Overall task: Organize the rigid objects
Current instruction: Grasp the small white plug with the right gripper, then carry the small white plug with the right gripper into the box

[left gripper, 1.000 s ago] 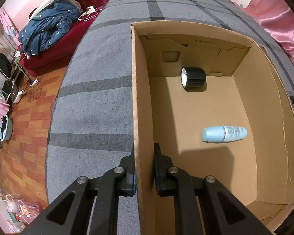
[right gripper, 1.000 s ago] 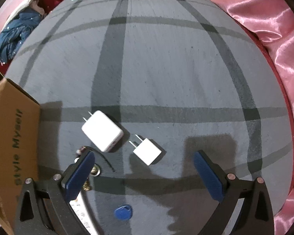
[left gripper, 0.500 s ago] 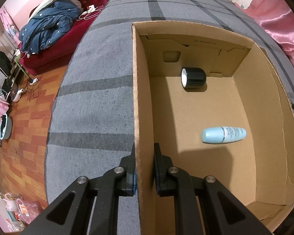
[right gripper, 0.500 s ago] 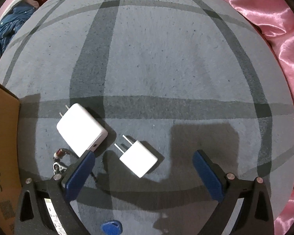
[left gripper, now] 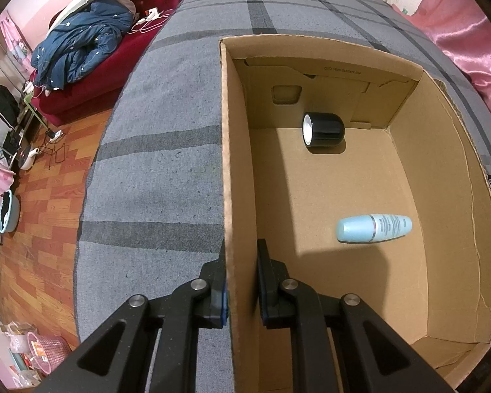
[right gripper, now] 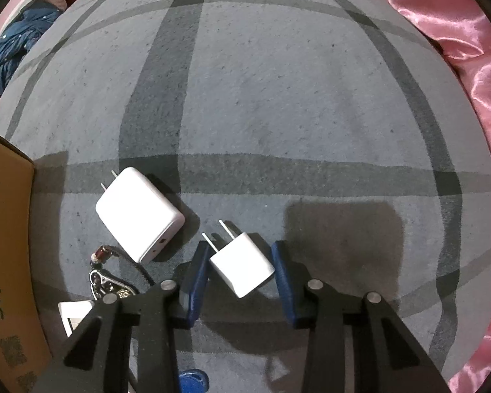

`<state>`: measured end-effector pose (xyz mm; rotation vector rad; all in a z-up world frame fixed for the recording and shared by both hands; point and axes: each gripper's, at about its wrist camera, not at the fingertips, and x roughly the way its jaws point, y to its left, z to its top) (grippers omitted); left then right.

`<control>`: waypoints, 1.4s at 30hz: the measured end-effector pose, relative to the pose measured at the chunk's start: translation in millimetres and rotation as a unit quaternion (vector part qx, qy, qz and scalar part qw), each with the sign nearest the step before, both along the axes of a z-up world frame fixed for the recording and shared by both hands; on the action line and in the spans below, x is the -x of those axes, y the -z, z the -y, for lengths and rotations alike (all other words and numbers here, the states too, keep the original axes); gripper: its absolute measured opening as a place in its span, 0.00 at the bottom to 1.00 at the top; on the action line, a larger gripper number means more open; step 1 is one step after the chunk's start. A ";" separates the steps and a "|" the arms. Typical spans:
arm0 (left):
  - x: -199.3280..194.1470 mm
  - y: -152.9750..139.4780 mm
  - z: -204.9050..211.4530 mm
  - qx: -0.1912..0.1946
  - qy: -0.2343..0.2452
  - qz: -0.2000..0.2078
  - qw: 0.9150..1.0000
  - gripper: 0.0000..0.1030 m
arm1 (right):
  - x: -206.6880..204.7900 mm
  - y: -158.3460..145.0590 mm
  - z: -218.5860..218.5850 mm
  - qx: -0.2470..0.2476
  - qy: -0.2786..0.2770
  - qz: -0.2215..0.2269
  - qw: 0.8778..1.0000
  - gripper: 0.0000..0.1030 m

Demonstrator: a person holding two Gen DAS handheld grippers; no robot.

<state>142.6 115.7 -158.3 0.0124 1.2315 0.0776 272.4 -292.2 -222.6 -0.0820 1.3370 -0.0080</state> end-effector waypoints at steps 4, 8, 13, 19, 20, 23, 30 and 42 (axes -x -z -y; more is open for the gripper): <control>-0.1 -0.2 1.0 -0.002 0.001 0.000 1.000 0.13 | 10.1 -9.9 -9.9 0.002 0.001 0.002 1.000 0.39; -0.2 -0.4 1.9 -0.004 0.001 0.000 1.000 0.13 | 15.4 -17.2 -9.2 0.002 0.000 0.001 1.000 0.39; 0.4 -0.4 2.5 -0.004 0.002 0.000 1.000 0.13 | 24.0 -28.9 -16.3 0.002 -0.005 0.003 1.000 0.39; 0.2 -0.9 3.7 -0.006 0.002 0.000 1.000 0.13 | 35.2 -36.9 -25.3 0.004 -0.007 0.004 1.000 0.39; 0.3 -0.8 3.9 -0.007 0.003 0.000 1.000 0.13 | 37.3 -38.9 -26.9 0.005 -0.007 0.004 1.000 0.39; 0.1 -0.9 3.9 -0.006 0.002 0.000 1.000 0.13 | 39.5 -44.2 -29.8 0.009 -0.007 0.006 1.000 0.39; -1.3 -1.0 5.0 -0.008 0.003 -0.002 1.000 0.13 | 48.8 -62.2 -37.7 0.009 -0.014 0.006 1.000 0.39; -1.1 -0.3 5.0 -0.009 0.004 -0.002 1.000 0.13 | 54.8 -86.1 -47.2 0.012 -0.027 0.017 0.999 0.39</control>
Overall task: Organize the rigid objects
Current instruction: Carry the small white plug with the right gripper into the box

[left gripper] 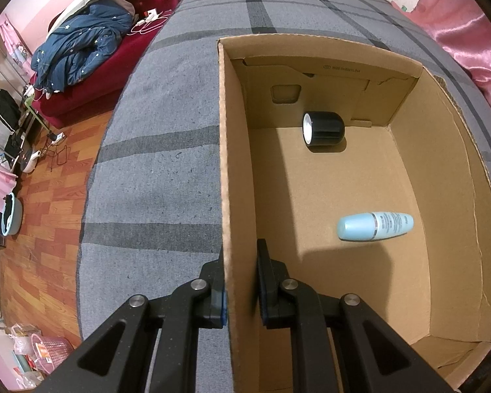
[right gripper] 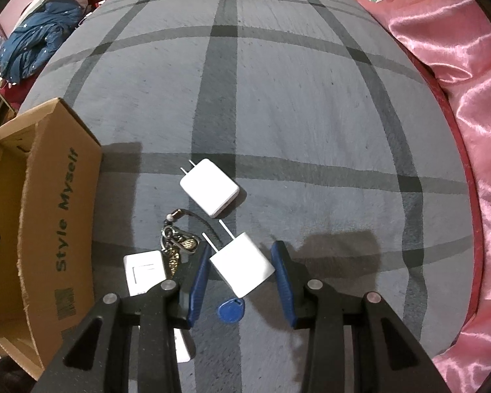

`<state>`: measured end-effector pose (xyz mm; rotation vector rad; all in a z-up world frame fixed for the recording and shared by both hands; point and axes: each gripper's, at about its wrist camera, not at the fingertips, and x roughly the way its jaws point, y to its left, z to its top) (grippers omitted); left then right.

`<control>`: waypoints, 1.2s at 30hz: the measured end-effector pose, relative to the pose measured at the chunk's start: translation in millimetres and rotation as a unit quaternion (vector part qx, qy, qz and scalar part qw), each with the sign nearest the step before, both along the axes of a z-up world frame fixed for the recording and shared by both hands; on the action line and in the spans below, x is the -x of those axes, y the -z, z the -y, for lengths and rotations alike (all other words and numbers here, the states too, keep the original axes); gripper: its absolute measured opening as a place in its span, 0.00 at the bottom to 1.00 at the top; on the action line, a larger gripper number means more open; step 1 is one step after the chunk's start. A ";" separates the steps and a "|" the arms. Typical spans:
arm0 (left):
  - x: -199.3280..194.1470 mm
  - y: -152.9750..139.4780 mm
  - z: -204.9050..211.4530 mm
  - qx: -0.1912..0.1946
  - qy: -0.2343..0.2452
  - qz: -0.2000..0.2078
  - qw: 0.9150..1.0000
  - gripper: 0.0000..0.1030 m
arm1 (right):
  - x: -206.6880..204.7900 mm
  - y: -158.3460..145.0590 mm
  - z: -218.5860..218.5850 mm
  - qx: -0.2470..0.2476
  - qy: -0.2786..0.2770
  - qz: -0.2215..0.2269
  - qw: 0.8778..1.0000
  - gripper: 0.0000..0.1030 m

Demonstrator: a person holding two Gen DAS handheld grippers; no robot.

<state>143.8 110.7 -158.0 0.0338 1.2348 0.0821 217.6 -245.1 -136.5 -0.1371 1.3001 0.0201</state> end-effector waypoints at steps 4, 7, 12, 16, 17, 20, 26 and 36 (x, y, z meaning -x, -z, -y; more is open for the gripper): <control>0.1 -0.1 -0.1 0.000 0.000 0.000 1.000 0.13 | 3.7 -9.8 -7.8 0.002 -0.007 0.004 1.000 0.39; 0.4 -0.1 0.0 -0.001 0.001 0.000 1.000 0.13 | 7.0 -16.5 -15.5 0.001 -0.015 0.006 1.000 0.39; 0.2 -0.2 -0.8 0.000 0.000 0.000 1.000 0.13 | 12.1 -26.3 -32.8 0.005 -0.033 0.010 0.999 0.39; 0.5 -0.5 0.6 -0.002 0.001 0.001 1.000 0.13 | 15.5 -34.5 -47.2 0.003 -0.045 0.015 0.999 0.39; 0.6 -0.6 0.7 -0.002 0.001 0.001 1.000 0.13 | 16.5 -36.8 -51.9 0.003 -0.048 0.016 0.999 0.39; 0.7 -0.4 1.1 -0.004 0.001 0.000 1.000 0.13 | 18.5 -41.5 -62.3 0.002 -0.057 0.018 0.998 0.39; 0.8 -0.5 2.2 -0.006 0.002 0.001 1.000 0.13 | 22.8 -49.0 -87.2 -0.003 -0.077 0.022 0.997 0.39; 0.4 -0.7 1.1 -0.004 0.001 0.000 1.000 0.13 | 28.2 -59.0 -131.5 -0.009 -0.112 0.029 0.993 0.39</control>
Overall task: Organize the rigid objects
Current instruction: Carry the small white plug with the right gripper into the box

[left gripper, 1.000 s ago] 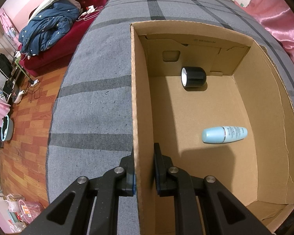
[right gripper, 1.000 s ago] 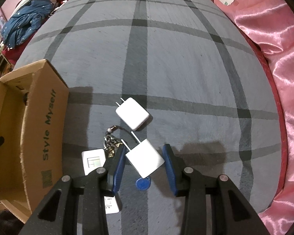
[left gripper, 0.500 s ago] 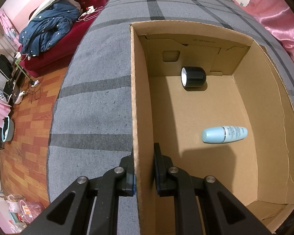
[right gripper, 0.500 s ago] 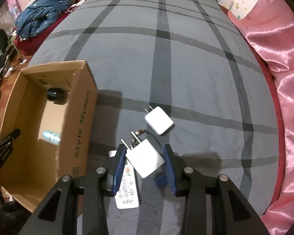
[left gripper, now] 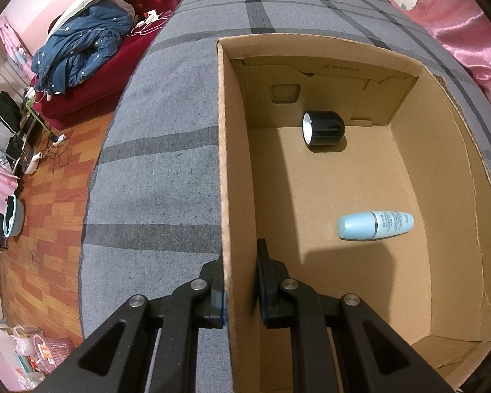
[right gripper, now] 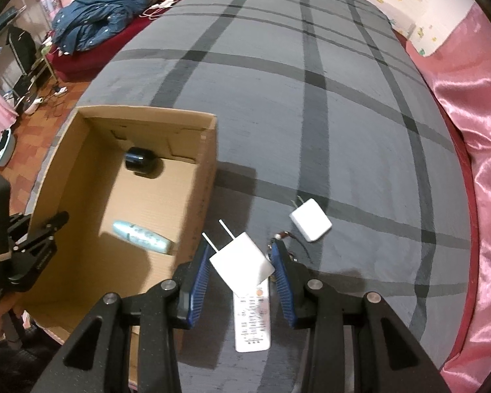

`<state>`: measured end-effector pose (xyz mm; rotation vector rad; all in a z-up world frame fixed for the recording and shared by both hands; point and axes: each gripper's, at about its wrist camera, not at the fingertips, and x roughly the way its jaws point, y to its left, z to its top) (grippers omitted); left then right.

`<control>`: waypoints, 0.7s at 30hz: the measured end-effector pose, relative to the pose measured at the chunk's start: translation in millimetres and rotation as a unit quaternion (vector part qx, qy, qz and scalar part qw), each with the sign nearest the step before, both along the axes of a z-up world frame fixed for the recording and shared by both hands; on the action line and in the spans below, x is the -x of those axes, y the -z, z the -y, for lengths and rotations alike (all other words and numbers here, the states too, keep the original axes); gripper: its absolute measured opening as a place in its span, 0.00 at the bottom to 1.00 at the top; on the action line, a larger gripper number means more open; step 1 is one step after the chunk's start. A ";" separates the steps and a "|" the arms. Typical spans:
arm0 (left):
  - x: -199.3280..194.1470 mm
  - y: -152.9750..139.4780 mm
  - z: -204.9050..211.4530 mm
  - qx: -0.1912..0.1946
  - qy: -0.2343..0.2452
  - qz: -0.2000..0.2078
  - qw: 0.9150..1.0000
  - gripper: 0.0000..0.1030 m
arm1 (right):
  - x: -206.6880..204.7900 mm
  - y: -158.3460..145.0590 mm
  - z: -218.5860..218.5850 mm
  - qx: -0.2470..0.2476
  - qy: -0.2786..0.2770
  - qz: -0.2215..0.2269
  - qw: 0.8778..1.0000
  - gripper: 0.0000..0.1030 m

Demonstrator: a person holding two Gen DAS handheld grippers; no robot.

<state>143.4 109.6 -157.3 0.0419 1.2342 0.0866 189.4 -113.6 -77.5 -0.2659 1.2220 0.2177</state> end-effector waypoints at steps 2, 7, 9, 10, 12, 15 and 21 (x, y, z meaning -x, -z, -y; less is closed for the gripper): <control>-0.2 0.0 -0.1 -0.001 0.001 0.000 1.000 0.13 | 1.4 -0.3 -9.6 -0.002 -0.008 0.000 1.000 0.39; -0.1 0.0 -0.7 0.000 0.000 0.000 1.000 0.13 | 4.7 2.6 -30.5 -0.006 -0.023 -0.002 1.000 0.39; 0.0 0.1 -0.4 -0.001 0.000 0.000 1.000 0.13 | 5.6 4.9 -39.6 -0.008 -0.027 -0.002 1.000 0.39; 0.0 0.1 -0.4 -0.001 0.001 0.000 1.000 0.13 | 5.8 6.3 -44.0 -0.009 -0.029 -0.003 1.000 0.39; 0.0 0.2 0.0 0.001 0.000 0.000 1.000 0.13 | 5.4 8.9 -51.2 -0.011 -0.033 -0.004 0.999 0.39; 0.1 0.3 -0.8 0.003 -0.001 0.001 1.000 0.13 | 5.4 12.8 -62.0 -0.013 -0.036 -0.004 0.999 0.39; 0.2 0.5 -1.6 0.003 -0.001 0.001 1.000 0.14 | 5.6 25.7 -80.0 -0.011 -0.043 -0.010 0.999 0.39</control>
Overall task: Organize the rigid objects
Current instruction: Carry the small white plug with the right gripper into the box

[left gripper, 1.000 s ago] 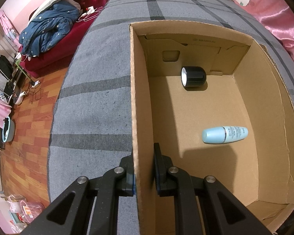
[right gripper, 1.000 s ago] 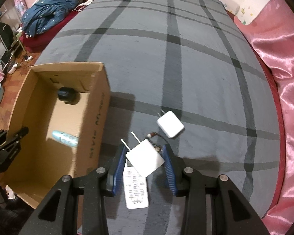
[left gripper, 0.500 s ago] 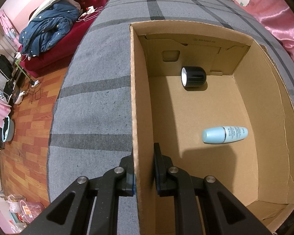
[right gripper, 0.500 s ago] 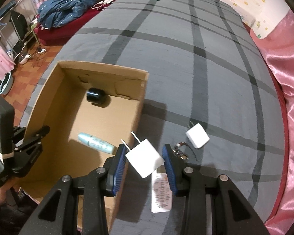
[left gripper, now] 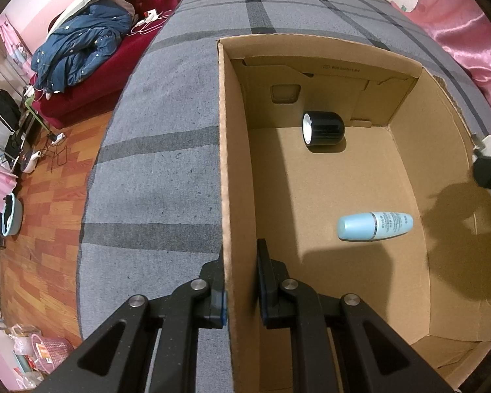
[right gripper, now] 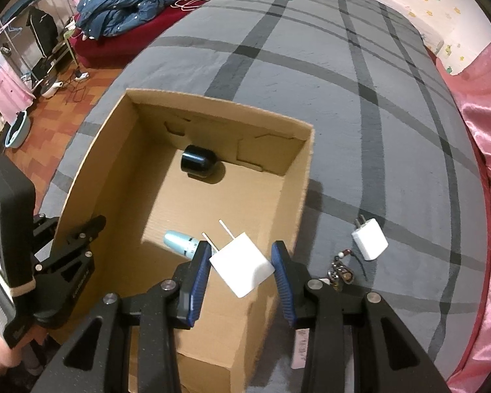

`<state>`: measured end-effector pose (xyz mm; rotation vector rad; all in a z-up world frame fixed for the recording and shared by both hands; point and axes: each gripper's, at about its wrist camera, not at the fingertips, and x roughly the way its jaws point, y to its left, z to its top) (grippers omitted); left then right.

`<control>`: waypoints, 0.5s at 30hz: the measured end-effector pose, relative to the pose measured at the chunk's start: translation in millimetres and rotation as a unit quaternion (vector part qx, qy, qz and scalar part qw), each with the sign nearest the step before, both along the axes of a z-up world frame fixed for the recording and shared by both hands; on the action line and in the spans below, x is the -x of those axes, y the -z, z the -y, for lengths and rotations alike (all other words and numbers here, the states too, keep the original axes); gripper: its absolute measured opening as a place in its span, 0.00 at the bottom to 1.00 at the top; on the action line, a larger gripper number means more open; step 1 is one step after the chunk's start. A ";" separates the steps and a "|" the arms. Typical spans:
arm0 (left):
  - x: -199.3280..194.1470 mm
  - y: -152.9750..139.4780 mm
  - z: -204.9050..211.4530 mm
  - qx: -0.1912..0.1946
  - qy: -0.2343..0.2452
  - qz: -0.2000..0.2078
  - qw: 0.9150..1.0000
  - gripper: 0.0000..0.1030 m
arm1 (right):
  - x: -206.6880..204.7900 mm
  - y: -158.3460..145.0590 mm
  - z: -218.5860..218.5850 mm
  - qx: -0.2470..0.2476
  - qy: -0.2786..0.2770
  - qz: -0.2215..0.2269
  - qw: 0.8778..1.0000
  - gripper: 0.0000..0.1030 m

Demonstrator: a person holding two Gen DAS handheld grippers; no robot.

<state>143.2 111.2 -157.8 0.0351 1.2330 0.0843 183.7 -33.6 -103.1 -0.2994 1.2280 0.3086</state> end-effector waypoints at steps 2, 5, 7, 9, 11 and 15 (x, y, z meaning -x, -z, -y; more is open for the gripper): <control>0.2 0.1 0.1 0.000 0.000 0.000 1.000 0.14 | 0.2 5.5 -5.1 0.003 -0.003 0.000 1.000 0.39; 0.5 0.2 0.3 0.000 0.000 0.001 1.000 0.14 | -1.3 15.2 -8.8 -0.004 0.001 -0.006 1.000 0.39; 0.7 0.1 0.4 0.000 0.000 0.001 1.000 0.14 | -1.7 22.6 -11.2 -0.006 0.005 -0.010 1.000 0.39; 0.7 0.3 0.4 0.000 0.001 0.001 1.000 0.14 | -2.2 29.9 -13.9 -0.007 0.006 -0.015 1.000 0.39; 0.6 0.5 0.1 0.001 0.000 0.001 1.000 0.14 | -3.2 38.5 -15.7 -0.012 0.009 -0.021 1.000 0.39; 0.6 0.0 -0.3 0.001 0.001 0.002 1.000 0.14 | -3.2 52.7 -18.6 -0.015 0.011 -0.033 0.999 0.40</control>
